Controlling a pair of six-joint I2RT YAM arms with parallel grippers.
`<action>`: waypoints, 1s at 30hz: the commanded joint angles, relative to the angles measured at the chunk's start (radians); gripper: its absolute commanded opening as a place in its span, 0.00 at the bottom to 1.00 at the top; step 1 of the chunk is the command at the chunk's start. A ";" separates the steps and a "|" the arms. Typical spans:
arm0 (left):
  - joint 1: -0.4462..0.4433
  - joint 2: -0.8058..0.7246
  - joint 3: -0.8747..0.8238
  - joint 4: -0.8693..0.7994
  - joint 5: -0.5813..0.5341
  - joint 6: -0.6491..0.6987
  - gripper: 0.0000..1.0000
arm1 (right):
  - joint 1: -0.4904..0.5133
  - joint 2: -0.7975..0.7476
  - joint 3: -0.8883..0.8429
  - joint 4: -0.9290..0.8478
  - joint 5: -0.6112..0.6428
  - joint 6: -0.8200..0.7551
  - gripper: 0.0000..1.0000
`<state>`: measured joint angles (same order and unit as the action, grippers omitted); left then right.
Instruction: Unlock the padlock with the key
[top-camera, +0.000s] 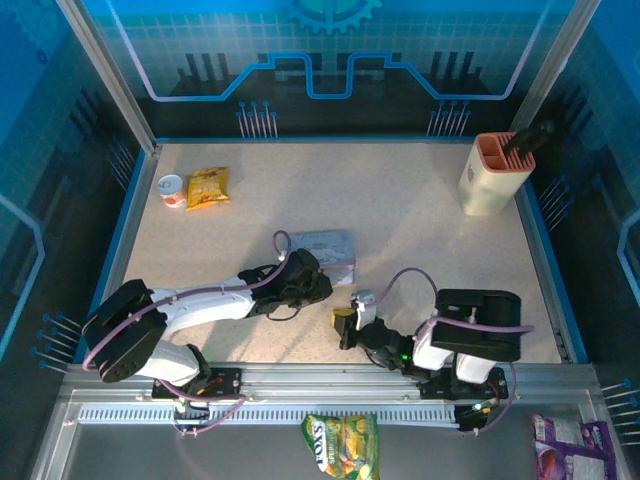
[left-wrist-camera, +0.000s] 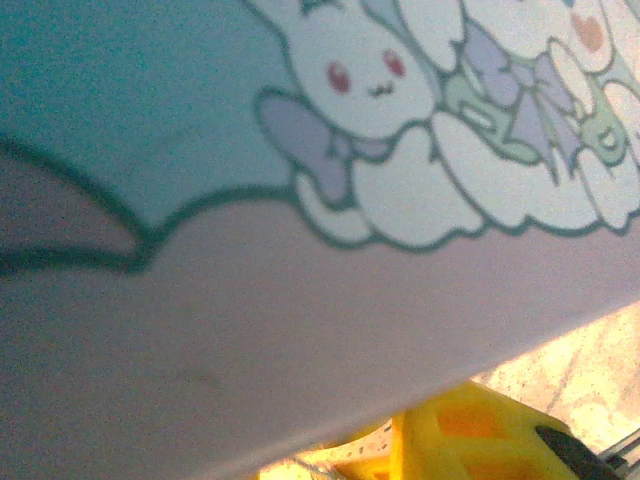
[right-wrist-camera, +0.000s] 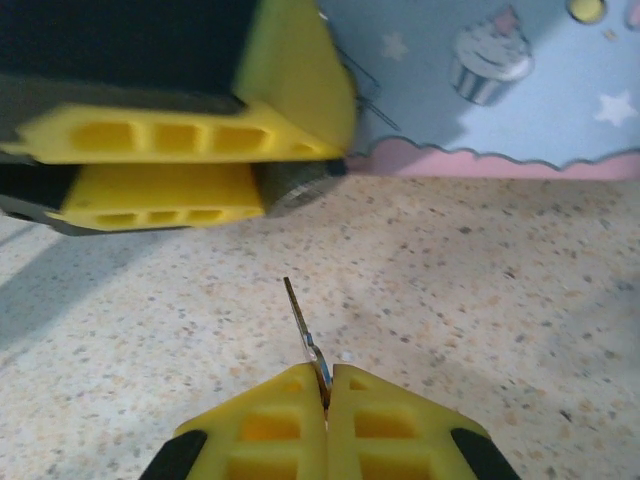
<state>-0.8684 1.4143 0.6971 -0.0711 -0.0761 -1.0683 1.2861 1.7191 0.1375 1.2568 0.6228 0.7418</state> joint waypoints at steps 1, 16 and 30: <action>0.002 -0.038 -0.014 0.041 0.027 -0.017 0.20 | -0.011 0.042 -0.007 0.168 0.062 0.028 0.00; 0.002 -0.038 -0.012 0.047 0.046 -0.040 0.20 | -0.039 0.048 0.011 0.167 0.079 0.022 0.00; 0.003 -0.015 -0.013 0.085 0.069 -0.075 0.20 | -0.047 0.033 0.024 0.167 0.033 0.001 0.00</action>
<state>-0.8665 1.4105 0.6834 -0.0292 -0.0463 -1.1282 1.2488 1.7622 0.1444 1.3708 0.6464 0.7582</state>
